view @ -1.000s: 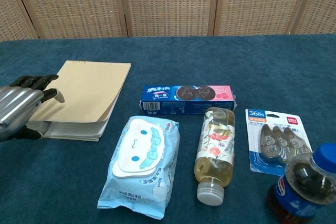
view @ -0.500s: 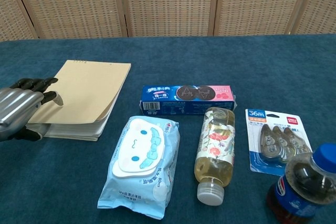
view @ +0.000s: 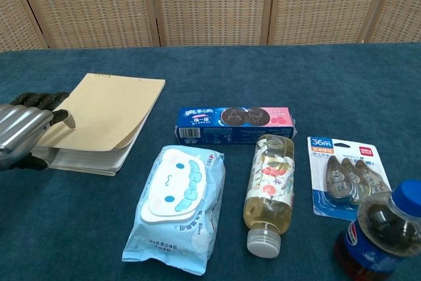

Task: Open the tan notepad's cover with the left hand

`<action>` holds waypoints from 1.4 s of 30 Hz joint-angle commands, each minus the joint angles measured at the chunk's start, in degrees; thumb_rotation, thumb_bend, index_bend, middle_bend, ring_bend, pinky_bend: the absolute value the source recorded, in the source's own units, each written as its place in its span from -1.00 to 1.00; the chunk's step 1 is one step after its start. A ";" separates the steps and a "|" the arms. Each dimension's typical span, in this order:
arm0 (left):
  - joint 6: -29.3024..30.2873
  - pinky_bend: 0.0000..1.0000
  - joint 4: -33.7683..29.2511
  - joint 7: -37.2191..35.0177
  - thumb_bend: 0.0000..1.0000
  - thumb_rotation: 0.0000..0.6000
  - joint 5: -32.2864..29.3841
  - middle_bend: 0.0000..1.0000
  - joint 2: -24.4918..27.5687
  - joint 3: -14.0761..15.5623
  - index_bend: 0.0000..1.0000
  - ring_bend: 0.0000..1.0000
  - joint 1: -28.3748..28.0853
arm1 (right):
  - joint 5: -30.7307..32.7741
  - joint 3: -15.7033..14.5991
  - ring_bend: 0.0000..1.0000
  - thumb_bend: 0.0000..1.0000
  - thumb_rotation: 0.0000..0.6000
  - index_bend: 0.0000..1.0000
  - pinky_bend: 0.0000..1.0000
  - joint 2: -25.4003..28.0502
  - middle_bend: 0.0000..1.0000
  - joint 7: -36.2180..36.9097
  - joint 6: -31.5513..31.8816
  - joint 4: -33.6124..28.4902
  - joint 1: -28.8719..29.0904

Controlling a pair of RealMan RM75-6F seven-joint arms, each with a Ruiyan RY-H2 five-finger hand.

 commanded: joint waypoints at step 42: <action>9.93 -1.00 -6.64 -7.17 0.22 1.00 8.60 -1.00 5.61 3.48 0.55 -1.00 3.46 | 0.41 0.14 -1.00 -0.69 1.00 -0.89 -1.00 0.15 -1.00 0.25 -0.18 -0.20 0.02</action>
